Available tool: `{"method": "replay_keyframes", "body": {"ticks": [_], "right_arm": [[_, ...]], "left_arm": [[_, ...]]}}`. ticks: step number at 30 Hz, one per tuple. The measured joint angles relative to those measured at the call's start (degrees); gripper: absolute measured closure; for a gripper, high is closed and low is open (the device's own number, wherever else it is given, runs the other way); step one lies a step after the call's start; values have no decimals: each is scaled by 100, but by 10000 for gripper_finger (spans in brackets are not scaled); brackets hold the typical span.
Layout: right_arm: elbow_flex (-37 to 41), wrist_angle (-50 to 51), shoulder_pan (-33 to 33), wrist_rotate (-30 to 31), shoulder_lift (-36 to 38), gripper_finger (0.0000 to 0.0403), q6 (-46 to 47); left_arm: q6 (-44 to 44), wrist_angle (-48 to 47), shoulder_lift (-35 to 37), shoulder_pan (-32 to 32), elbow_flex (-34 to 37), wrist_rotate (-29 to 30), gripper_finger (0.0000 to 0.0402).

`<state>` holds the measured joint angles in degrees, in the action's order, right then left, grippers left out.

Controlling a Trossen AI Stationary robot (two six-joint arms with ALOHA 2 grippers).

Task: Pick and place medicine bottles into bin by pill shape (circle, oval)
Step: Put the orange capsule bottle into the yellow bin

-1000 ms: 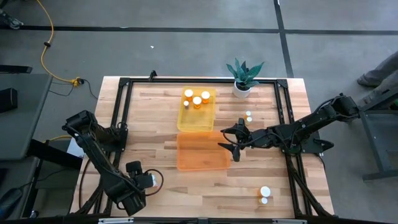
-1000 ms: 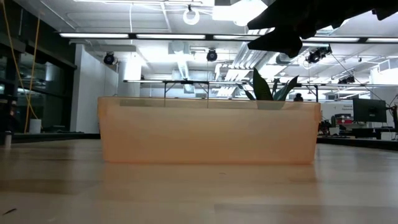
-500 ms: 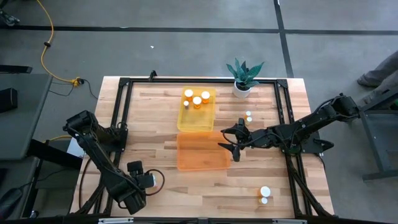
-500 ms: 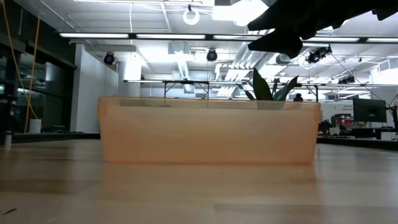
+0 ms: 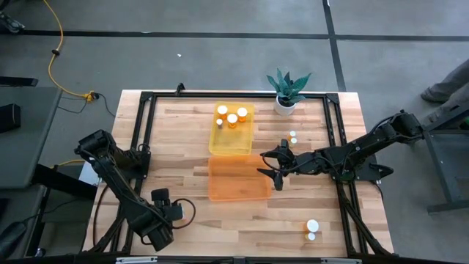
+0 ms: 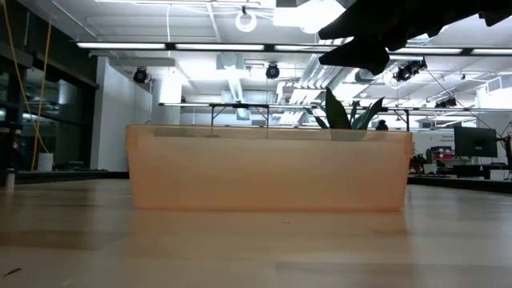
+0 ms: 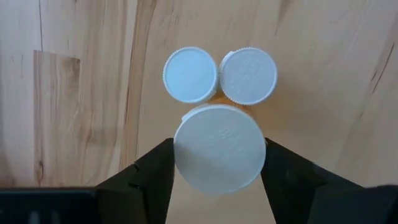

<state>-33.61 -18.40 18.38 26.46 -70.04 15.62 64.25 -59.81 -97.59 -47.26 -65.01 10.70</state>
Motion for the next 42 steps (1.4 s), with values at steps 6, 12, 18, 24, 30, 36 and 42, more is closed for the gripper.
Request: {"method": "replay_keyframes", "body": {"ticks": [6,12,18,24,30,36,42], "right_arm": [[0,1,-1,2,0,124,0],[0,-2,0,1,0,124,0],[0,-2,-1,2,0,124,0],[0,-4,-1,2,0,124,0],[0,-6,-1,2,0,124,42],[0,-6,-1,2,0,124,46],[0,-4,-1,2,0,124,46]], "left_arm": [[-91,-23,14,6,0,-128,210],[-243,-453,121,3,-95,-445,206],[-183,-1601,549,3,-649,-192,211],[-5,-2796,1017,173,-1410,758,208],[-680,-2847,1269,968,-1568,1444,207],[-2412,-1562,1269,2026,-1253,1596,207],[-4241,57,1267,3151,-791,1502,207]]}}
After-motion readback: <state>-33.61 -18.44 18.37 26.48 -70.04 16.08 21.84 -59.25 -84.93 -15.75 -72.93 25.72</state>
